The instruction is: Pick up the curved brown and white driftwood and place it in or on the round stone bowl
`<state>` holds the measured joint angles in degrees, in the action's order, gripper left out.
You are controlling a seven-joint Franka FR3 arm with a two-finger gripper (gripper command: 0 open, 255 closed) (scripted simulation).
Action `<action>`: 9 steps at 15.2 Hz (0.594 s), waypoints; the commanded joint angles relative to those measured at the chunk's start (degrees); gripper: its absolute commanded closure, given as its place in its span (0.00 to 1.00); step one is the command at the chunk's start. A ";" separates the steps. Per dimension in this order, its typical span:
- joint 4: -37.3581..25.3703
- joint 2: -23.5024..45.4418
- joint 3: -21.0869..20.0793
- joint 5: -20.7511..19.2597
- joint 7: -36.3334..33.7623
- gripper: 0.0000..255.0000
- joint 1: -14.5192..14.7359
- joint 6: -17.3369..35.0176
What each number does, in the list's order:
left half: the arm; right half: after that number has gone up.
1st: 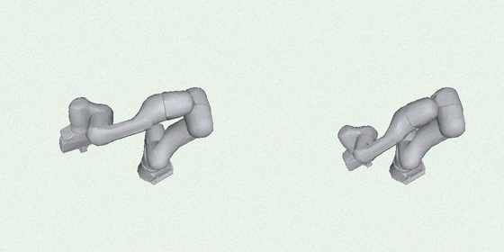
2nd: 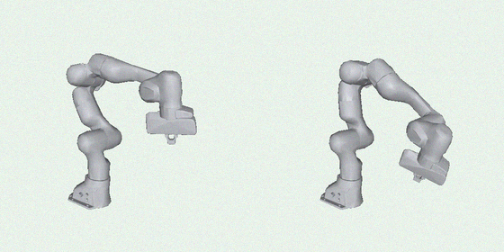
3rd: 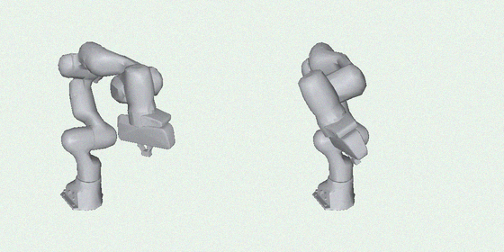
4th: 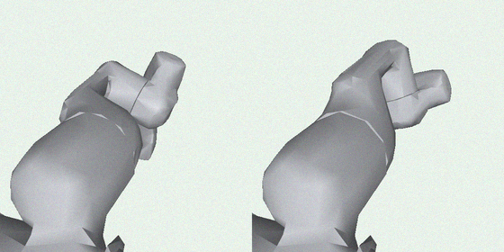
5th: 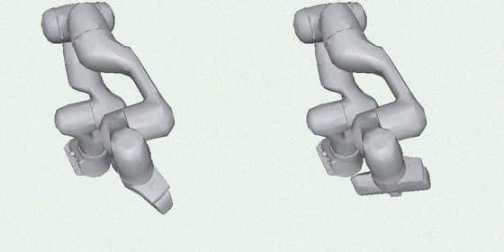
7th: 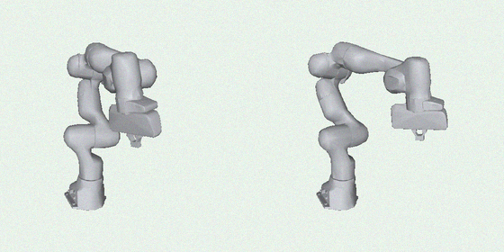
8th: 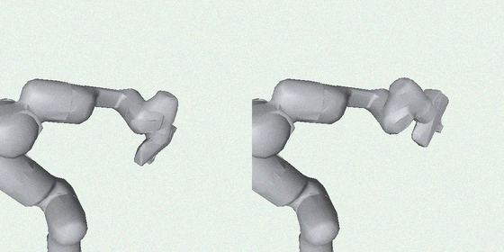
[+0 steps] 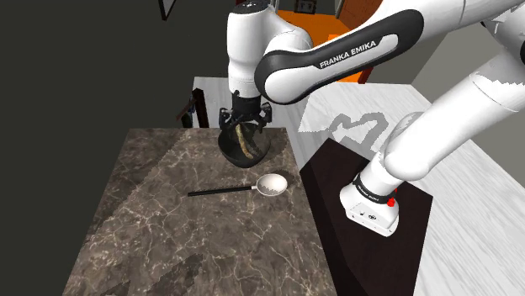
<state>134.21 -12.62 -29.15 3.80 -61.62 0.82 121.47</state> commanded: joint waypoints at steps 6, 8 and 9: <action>-3.41 -2.00 0.55 0.72 0.59 0.00 0.18 -5.30; -3.41 -2.00 0.55 0.72 0.59 0.00 0.18 -5.30; -3.41 -2.00 0.55 0.72 0.59 0.00 0.18 -5.30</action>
<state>130.80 -14.61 -28.60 4.52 -61.04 1.00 116.18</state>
